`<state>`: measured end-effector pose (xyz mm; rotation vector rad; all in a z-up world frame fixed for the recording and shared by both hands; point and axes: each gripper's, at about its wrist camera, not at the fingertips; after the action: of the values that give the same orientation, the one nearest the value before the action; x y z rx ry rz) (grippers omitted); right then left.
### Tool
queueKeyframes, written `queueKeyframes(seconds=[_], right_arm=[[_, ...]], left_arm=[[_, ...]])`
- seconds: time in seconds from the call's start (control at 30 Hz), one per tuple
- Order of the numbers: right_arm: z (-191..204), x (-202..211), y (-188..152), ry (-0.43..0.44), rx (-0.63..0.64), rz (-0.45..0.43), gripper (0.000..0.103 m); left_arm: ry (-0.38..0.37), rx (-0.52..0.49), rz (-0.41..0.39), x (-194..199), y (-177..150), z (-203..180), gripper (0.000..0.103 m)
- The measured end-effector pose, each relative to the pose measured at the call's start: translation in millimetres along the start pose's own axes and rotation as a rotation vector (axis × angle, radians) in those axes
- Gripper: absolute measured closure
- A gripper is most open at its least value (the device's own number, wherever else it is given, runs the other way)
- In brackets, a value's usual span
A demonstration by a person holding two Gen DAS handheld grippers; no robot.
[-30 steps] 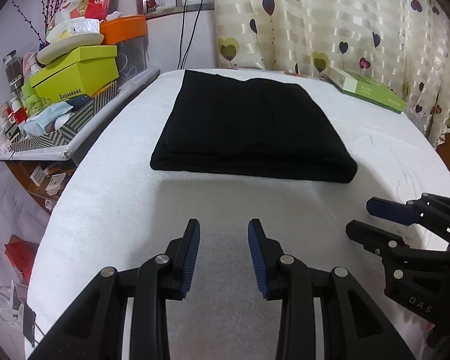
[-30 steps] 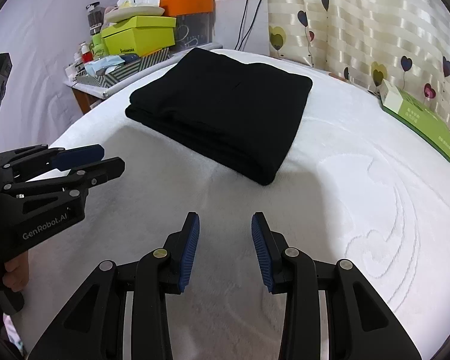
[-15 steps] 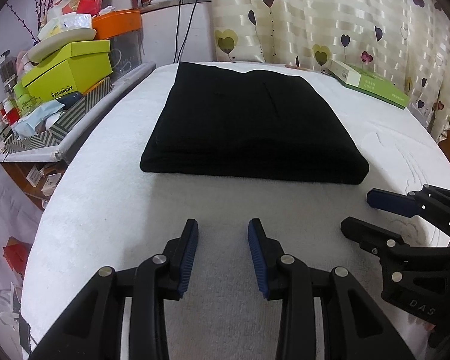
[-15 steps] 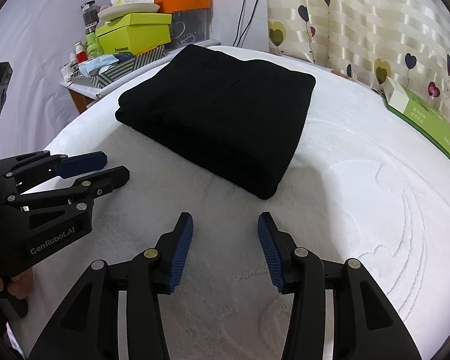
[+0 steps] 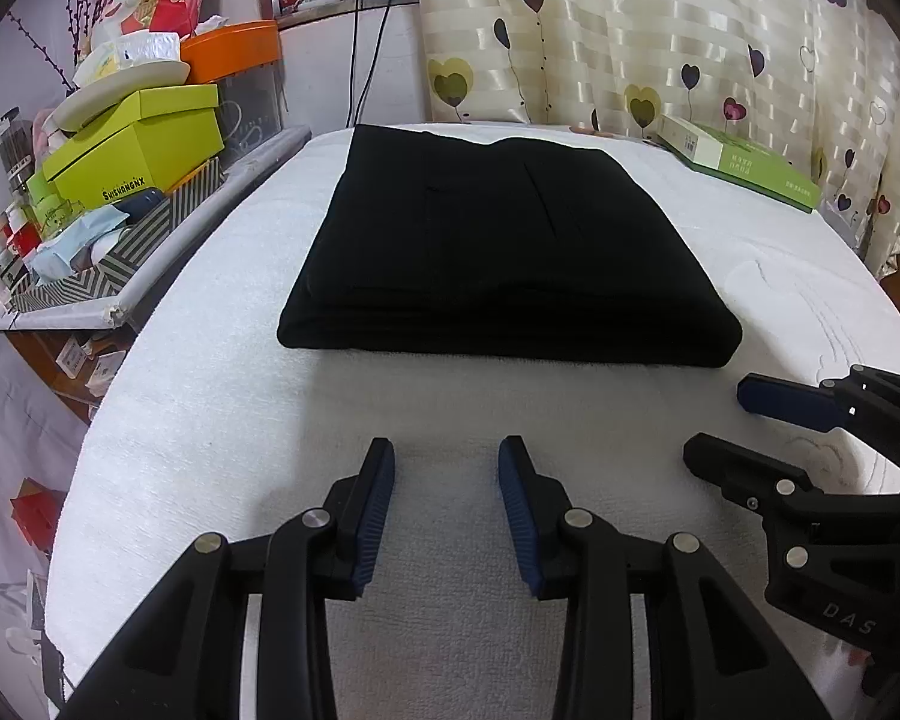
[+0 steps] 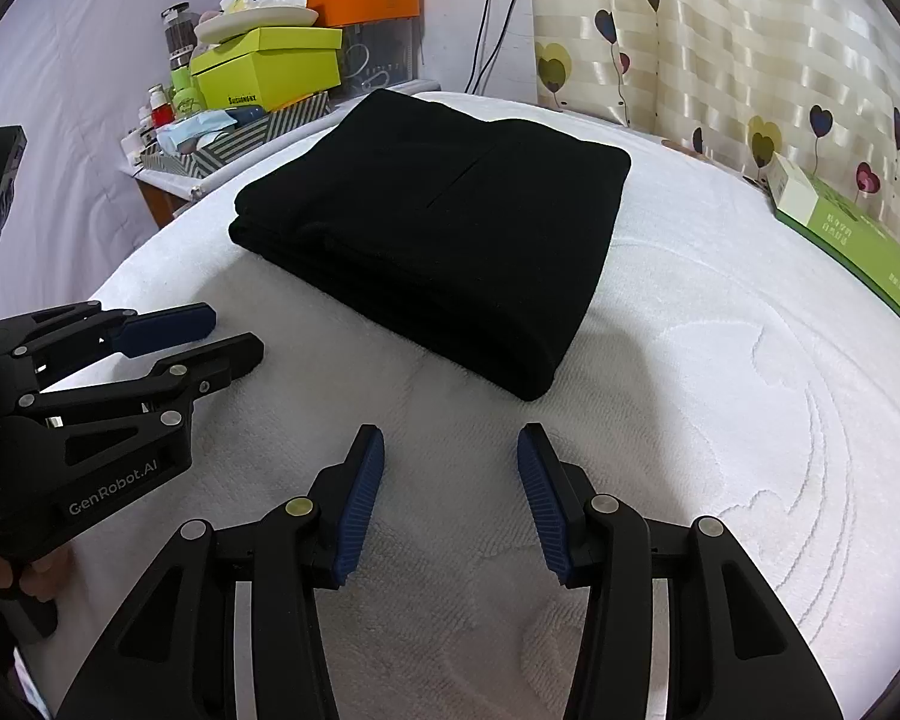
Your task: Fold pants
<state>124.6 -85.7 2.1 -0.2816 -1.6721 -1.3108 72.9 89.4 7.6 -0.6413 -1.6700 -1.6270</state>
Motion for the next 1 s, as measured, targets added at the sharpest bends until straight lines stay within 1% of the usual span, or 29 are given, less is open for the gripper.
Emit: queueKeyframes(seconds=[0.17,0.47,0.57,0.63,0.7,0.73,0.9,1.0], right_arm=[[0,0,0,-0.003,0.002,0.0,0.055],[3,0,0,-0.02,0.013,0.0,0.055],[1,1,0,-0.008,0.003,-0.001,0.055],[-1,0,1,0.012,-0.003,-0.003,0.053],[-2,-1,3,0.059,-0.002,-0.005,0.04],[-2,-2,4,0.075,0.002,-0.005,0.038],[2,-7,7,0.042,0.029,0.0,0.038],[1,-11,11,0.04,0.029,0.0,0.038]], left_arm=[[-0.014,0.011,0.001,-1,0,2,0.064],[-0.01,0.008,0.0,-1,0,2,0.064],[-0.008,0.007,0.0,-2,0,1,0.064],[-0.001,0.004,-0.001,-2,0,0,0.064],[0.003,0.003,0.0,-2,1,0,0.064],[0.0,0.007,0.0,-3,1,0,0.064],[0.003,0.002,0.001,-7,6,-3,0.064],[-0.002,0.008,0.001,-10,9,-2,0.064]])
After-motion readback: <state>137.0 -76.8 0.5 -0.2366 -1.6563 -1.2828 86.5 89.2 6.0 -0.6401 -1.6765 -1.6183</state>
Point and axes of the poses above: each gripper's, at about its wrist camera, not at the fingertips, and x roughly against the way its jaws point, z to its left, y to its top, and after that the axes turned 1 degree about -x, right-handed
